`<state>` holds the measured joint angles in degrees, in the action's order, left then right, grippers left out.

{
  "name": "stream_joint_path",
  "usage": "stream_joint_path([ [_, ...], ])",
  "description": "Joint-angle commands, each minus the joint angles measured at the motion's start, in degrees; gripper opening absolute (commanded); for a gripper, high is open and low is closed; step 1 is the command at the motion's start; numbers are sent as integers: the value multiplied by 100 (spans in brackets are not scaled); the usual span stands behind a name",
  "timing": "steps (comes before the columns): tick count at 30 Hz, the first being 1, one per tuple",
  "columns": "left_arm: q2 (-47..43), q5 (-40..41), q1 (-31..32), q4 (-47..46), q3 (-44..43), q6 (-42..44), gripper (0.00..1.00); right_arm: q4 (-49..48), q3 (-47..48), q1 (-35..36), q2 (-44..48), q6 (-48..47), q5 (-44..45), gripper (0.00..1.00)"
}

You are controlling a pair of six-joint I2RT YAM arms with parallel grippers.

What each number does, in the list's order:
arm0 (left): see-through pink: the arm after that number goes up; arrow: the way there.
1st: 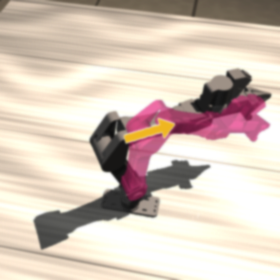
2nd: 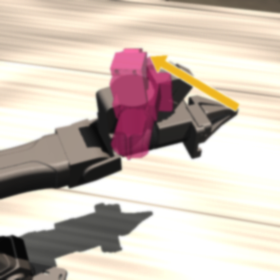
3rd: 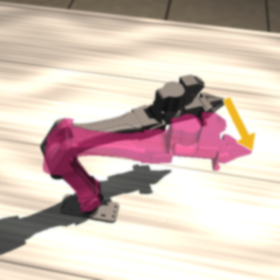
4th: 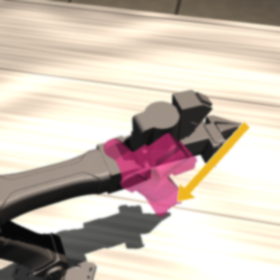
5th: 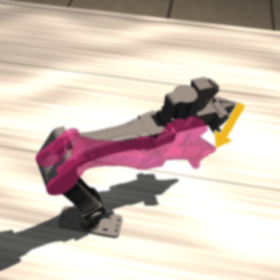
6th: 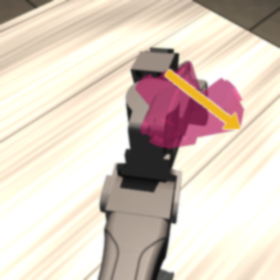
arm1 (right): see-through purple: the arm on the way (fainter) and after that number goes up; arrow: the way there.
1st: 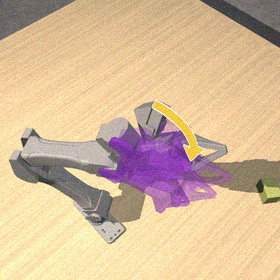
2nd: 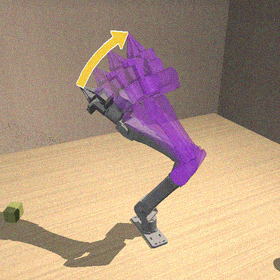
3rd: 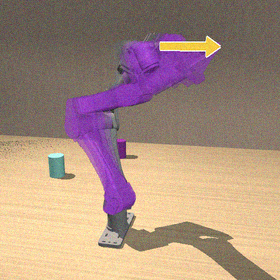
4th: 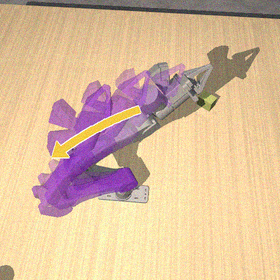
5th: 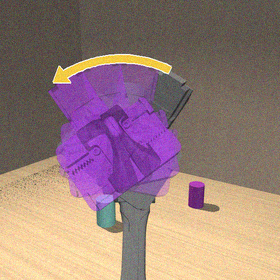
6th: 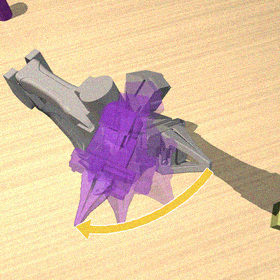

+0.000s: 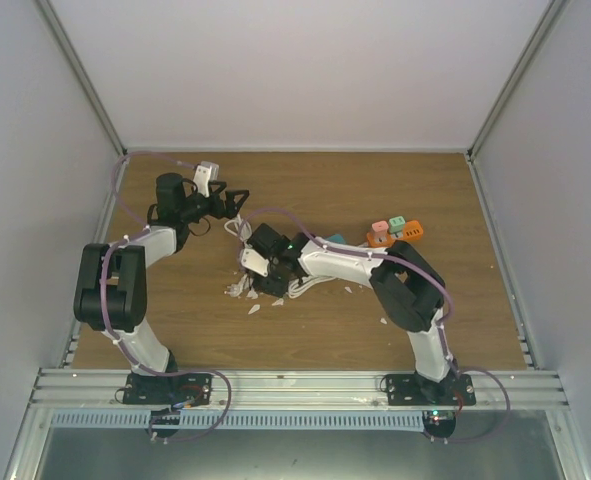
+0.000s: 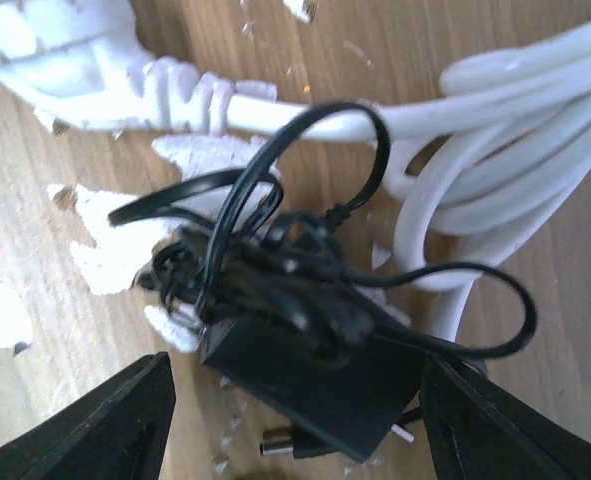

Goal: Insert the plug

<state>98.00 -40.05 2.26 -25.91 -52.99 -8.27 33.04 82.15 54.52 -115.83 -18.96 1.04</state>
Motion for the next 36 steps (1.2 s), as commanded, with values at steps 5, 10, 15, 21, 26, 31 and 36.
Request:
stream_joint_path([
  [5, 38, -144, 54, -152, -141, 121, 99, 153, 559, 21, -556, -259, -80, 70],
  [10, 20, -160, 55, -143, -124, 141, 99, 324, 737, 23, -718, -305, -3, 70],
  [15, 12, -154, 55, -136, -124, 150, 99, 440, 675, 8, -713, -172, 39, 61],
  [21, 27, -157, 55, -133, -132, 133, 99, 413, 386, -12, -418, 213, -341, 51],
  [26, 49, -167, 58, -134, -141, 122, 99, 32, -196, -48, 328, 486, -743, 51],
  [31, 63, -168, 80, -126, -154, 129, 99, -405, -678, -260, 1247, 658, -2075, 53],
  [36, 70, -159, 90, -102, -176, 150, 99, -857, -955, -590, 1963, 811, -3893, 56],
])
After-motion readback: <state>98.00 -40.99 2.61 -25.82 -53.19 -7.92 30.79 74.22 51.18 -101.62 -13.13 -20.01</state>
